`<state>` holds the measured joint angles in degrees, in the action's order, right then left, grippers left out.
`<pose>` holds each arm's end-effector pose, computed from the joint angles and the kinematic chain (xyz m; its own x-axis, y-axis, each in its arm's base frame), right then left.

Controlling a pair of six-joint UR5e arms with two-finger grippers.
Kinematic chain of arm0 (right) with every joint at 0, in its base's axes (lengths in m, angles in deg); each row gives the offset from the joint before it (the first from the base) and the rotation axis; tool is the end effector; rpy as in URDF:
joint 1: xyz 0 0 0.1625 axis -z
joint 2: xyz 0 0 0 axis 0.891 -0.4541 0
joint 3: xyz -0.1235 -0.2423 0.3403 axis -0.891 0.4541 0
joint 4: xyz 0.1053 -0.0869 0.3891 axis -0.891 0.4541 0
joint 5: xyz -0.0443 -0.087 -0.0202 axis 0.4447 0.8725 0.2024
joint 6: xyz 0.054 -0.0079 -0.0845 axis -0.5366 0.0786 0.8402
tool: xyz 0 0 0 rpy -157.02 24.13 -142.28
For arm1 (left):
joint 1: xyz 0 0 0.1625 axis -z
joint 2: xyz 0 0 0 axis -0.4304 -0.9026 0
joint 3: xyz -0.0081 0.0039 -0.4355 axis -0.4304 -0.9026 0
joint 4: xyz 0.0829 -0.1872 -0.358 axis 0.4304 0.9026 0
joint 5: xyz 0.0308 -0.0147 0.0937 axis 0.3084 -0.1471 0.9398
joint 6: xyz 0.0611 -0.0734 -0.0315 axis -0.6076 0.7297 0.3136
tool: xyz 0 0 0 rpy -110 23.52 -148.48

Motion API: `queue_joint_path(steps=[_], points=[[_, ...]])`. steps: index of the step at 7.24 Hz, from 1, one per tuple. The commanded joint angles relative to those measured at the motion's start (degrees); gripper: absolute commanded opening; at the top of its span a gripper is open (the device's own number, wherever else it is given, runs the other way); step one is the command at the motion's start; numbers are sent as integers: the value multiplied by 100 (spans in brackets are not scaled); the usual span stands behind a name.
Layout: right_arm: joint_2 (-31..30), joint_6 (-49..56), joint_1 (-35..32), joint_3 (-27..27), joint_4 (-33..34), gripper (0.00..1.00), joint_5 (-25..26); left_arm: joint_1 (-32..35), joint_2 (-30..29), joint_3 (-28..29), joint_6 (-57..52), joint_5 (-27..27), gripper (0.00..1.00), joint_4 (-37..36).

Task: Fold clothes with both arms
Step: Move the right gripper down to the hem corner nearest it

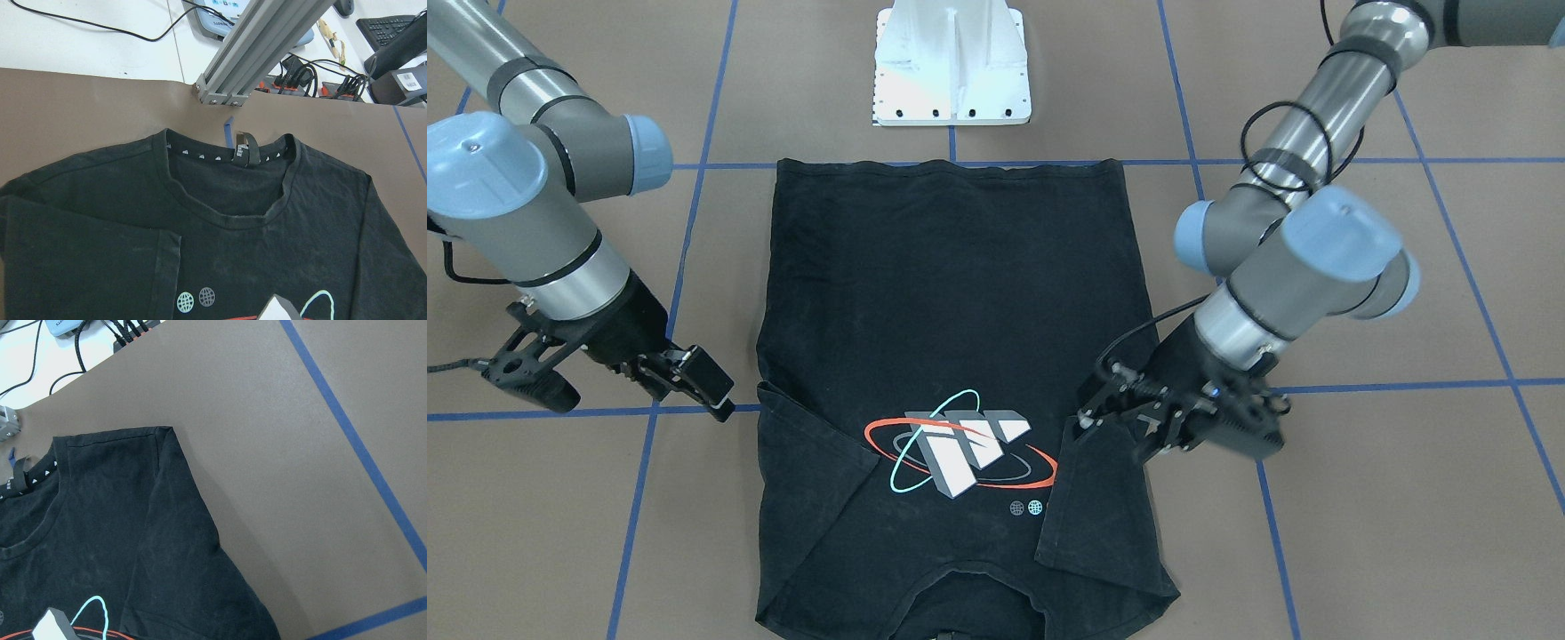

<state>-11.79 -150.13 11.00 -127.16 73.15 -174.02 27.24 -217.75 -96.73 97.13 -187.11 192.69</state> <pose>-0.3397 -0.5823 0.3309 0.3876 0.4224 0.8194 -0.4860 0.8489 -0.2078 0.3855 -0.6424 0.2834 0.2899 0.2412 -0.9262 0.2882 0.9008 0.3248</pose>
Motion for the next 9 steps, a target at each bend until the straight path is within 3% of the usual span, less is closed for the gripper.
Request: queue_joint_path(steps=[1,2,3,4,6,9], points=[[-599,-1273,764,-1418,1126,99,590,0,885,-1453,1,-34,84,-599],[-671,-1924,1465,-2017,2083,99,1352,-8,887,-1623,123,-129,84,-882],[-707,-2687,2125,-2310,2580,98,1777,-26,887,-1686,324,-139,84,-885],[-907,-3521,2419,-2479,2602,98,1790,-35,878,-1721,422,-122,84,-876],[-1925,-4028,2868,-3155,2401,94,1773,-35,887,-1739,423,-43,84,-867],[-1999,-5330,3719,-2948,1577,90,1982,-70,869,-1774,423,247,86,-867]])
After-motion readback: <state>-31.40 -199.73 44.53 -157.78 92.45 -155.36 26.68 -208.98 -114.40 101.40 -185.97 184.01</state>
